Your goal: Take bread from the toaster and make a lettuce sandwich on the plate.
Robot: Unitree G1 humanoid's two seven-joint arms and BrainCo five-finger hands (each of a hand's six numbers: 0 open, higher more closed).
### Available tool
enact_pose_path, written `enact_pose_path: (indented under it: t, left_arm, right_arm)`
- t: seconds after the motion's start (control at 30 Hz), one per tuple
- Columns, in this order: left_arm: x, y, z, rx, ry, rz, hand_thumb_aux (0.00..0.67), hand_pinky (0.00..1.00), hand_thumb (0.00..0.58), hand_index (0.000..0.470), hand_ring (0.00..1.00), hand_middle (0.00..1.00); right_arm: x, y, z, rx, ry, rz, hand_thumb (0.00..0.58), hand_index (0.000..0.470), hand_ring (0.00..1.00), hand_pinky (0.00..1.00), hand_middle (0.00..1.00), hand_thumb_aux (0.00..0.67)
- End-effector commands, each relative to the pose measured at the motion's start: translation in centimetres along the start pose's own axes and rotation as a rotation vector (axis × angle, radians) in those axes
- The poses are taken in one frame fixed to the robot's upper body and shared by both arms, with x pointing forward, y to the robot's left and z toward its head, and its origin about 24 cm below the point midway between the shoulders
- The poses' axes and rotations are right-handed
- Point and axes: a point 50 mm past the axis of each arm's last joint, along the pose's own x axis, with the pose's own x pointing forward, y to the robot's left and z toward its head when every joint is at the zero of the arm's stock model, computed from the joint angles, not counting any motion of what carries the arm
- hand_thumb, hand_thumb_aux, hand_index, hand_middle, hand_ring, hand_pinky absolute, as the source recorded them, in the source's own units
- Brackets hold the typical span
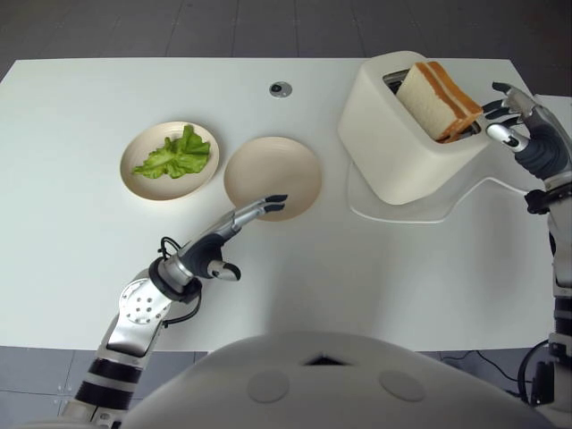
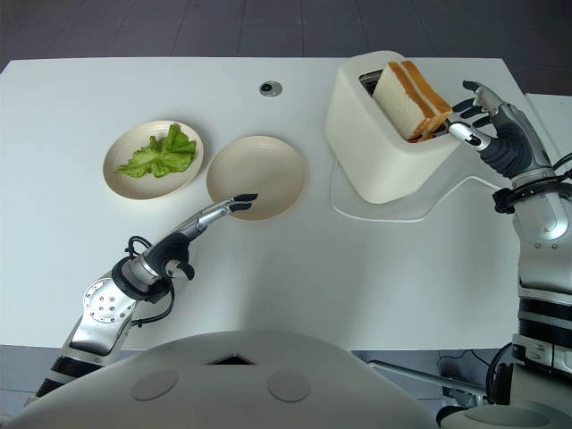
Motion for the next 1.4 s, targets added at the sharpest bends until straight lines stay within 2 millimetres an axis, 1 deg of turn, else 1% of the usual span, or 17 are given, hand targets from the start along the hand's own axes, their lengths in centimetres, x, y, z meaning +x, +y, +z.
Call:
enact_pose_path:
  t: [0.03, 0.13, 0.17, 0.2, 0.27, 0.4, 0.47, 0.5, 0.53, 0.7, 0.77, 0.8, 0.83, 0.9, 0.97, 1.1, 1.4]
  left_arm:
    - [0.2, 0.0, 0.2, -0.015, -0.008, 0.0, 0.0, 0.0, 0.0, 0.0, 0.0, 0.0]
    - [0.1, -0.1, 0.2, -0.017, -0.007, 0.0, 0.0, 0.0, 0.0, 0.0, 0.0, 0.0]
    - [0.1, -0.1, 0.2, -0.018, -0.007, 0.0, 0.0, 0.0, 0.0, 0.0, 0.0, 0.0]
    - [0.1, -0.1, 0.2, -0.019, -0.006, -0.001, 0.0, 0.0, 0.0, 0.0, 0.0, 0.0]
    - [0.0, -0.2, 0.2, -0.022, -0.005, -0.001, 0.0, 0.0, 0.0, 0.0, 0.0, 0.0]
    - [-0.1, -0.3, 0.2, -0.027, -0.002, 0.0, 0.0, 0.0, 0.0, 0.0, 0.0, 0.0]
    - [0.0, -0.4, 0.2, -0.03, -0.003, -0.001, 0.0, 0.0, 0.0, 0.0, 0.0, 0.0]
    - [0.0, -0.4, 0.2, -0.031, -0.003, -0.001, 0.0, 0.0, 0.0, 0.0, 0.0, 0.0]
    - [0.0, -0.4, 0.2, -0.032, -0.003, -0.001, 0.0, 0.0, 0.0, 0.0, 0.0, 0.0]
    - [0.0, -0.4, 0.2, -0.033, -0.002, 0.003, 0.0, 0.0, 0.0, 0.0, 0.0, 0.0]
    - [0.0, -0.5, 0.2, -0.033, -0.001, 0.004, 0.0, 0.0, 0.0, 0.0, 0.0, 0.0]
    - [0.0, -0.5, 0.2, -0.033, -0.001, 0.006, 0.0, 0.0, 0.0, 0.0, 0.0, 0.0]
    - [0.0, -0.5, 0.2, -0.033, -0.001, 0.007, 0.0, 0.0, 0.0, 0.0, 0.0, 0.0]
    - [0.0, -0.5, 0.2, -0.035, -0.001, 0.009, 0.0, 0.0, 0.0, 0.0, 0.0, 0.0]
    - [0.0, -0.5, 0.1, -0.035, 0.0, 0.011, 0.0, 0.0, 0.0, 0.0, 0.0, 0.0]
    - [0.0, -0.5, 0.1, -0.034, 0.001, 0.015, 0.0, 0.0, 0.0, 0.0, 0.0, 0.0]
    - [0.1, 0.0, 0.1, -0.026, -0.001, 0.053, 0.0, 0.0, 0.0, 0.0, 0.0, 0.0]
  right_arm:
    - [0.8, 1.4, -0.7, -0.028, 0.038, 0.088, 0.104, 0.044, 0.26, 0.26, 0.26, 0.063]
    - [1.4, 1.4, -0.6, -0.039, 0.03, 0.087, 0.255, 0.118, 0.24, 0.24, 0.24, 0.168]
    - [1.7, 1.5, -0.6, -0.045, 0.026, 0.09, 0.355, 0.177, 0.23, 0.23, 0.23, 0.252]
    - [1.9, 1.5, -0.5, -0.056, 0.024, 0.093, 0.413, 0.217, 0.21, 0.21, 0.21, 0.31]
    - [2.4, 1.6, -0.6, -0.076, 0.023, 0.097, 0.454, 0.251, 0.2, 0.2, 0.2, 0.357]
    - [2.8, 1.6, -0.8, -0.089, 0.021, 0.104, 0.548, 0.359, 0.2, 0.2, 0.2, 0.512]
    - [2.8, 1.2, -0.3, -0.078, -0.005, 0.085, 0.575, 0.426, 0.2, 0.2, 0.2, 0.607]
    - [2.8, 1.0, 0.1, -0.073, -0.022, 0.076, 0.577, 0.435, 0.21, 0.21, 0.21, 0.62]
    - [2.9, 0.9, 0.4, -0.067, -0.037, 0.065, 0.58, 0.47, 0.22, 0.22, 0.22, 0.67]
    - [3.2, 0.0, 1.7, -0.046, -0.086, 0.006, 0.58, 0.47, 0.24, 0.24, 0.24, 0.67]
    - [3.3, -0.5, 2.1, -0.036, -0.1, -0.025, 0.58, 0.47, 0.28, 0.28, 0.28, 0.67]
    - [3.4, -0.8, 2.3, -0.031, -0.106, -0.043, 0.58, 0.47, 0.39, 0.39, 0.39, 0.67]
    - [3.4, -1.1, 2.4, -0.026, -0.11, -0.06, 0.58, 0.47, 0.44, 0.44, 0.44, 0.67]
    - [3.4, -1.6, 2.6, -0.015, -0.119, -0.097, 0.58, 0.47, 0.79, 0.79, 0.79, 0.67]
    - [3.5, -1.9, 2.8, -0.007, -0.125, -0.123, 0.58, 0.47, 1.0, 1.0, 1.0, 0.67]
    - [3.6, -2.3, 2.9, 0.002, -0.131, -0.165, 0.58, 0.47, 1.0, 1.0, 1.0, 0.67]
    - [3.3, -4.0, 4.7, 0.144, -0.262, -0.296, 0.58, 0.47, 1.0, 1.0, 1.0, 0.67]
